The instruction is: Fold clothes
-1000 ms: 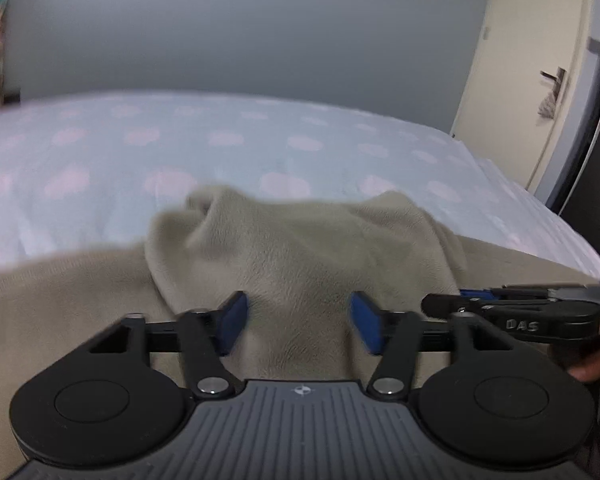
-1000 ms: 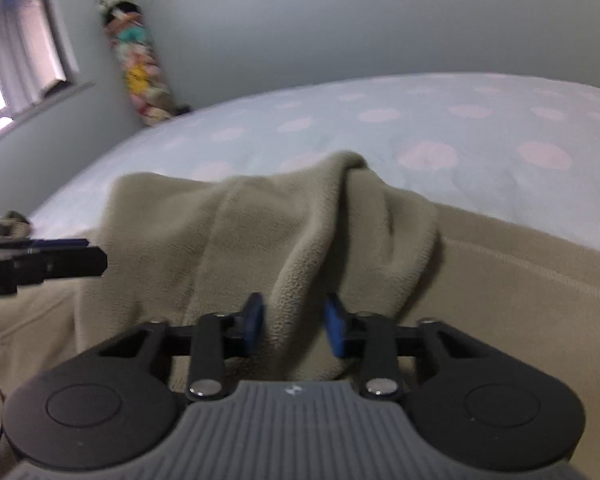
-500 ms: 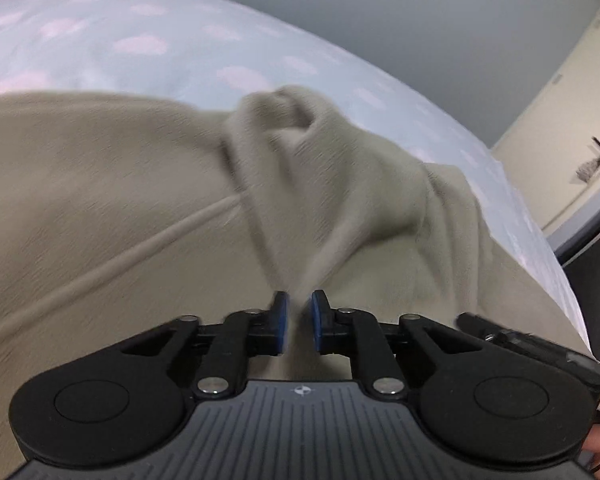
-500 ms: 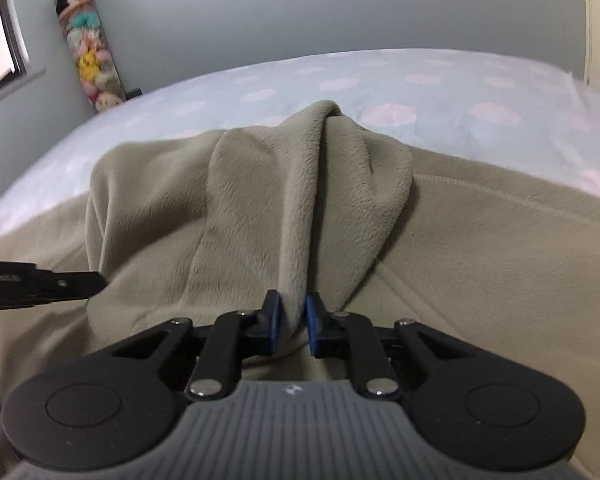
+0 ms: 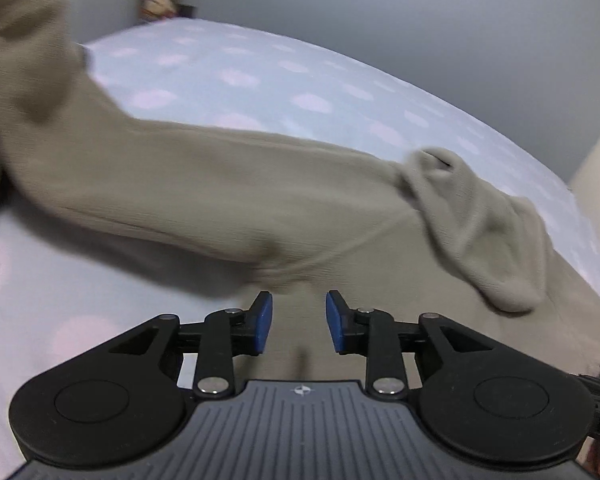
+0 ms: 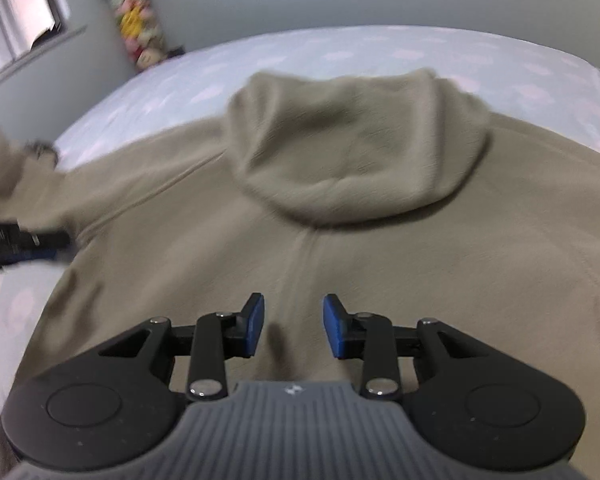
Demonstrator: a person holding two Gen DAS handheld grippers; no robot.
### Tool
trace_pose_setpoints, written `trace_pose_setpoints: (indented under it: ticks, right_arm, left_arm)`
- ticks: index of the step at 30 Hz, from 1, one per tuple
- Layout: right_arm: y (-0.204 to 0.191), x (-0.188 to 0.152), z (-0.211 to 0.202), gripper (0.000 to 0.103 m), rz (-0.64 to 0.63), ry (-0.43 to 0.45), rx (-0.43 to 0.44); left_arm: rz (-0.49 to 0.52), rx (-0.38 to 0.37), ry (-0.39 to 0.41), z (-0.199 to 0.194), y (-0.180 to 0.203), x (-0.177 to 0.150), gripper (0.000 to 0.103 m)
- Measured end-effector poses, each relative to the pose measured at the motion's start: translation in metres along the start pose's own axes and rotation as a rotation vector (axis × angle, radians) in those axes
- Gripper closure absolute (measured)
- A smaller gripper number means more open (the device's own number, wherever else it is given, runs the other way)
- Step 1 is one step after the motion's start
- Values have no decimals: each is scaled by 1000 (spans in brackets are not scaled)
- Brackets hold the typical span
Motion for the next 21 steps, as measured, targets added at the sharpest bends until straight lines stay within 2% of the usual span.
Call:
trace_pose_setpoints:
  ticks: [5,9,16,21]
  right_arm:
    - [-45,10,-6,67,3,-3,13]
    - [-78,27,-13,67,-30,43,-8]
    - [-131,37,-18,67,-136,81,-5]
    - [-155,39,-13,67,-141,68,45]
  left_arm:
    - [-17,77,48,-31,-36,7,76]
    - [-40,100,108,-51,-60,18,57]
    - [-107,156,210,-82,-111,43,55]
    - [-123,255,271,-97,-145,56,53]
Point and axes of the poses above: each gripper's, at about its wrist camera, not at the fingertips, and z roughly the way its jaws point, y to its right, x to its top, the point moved 3 cm from there along z, roughly the way its jaws point
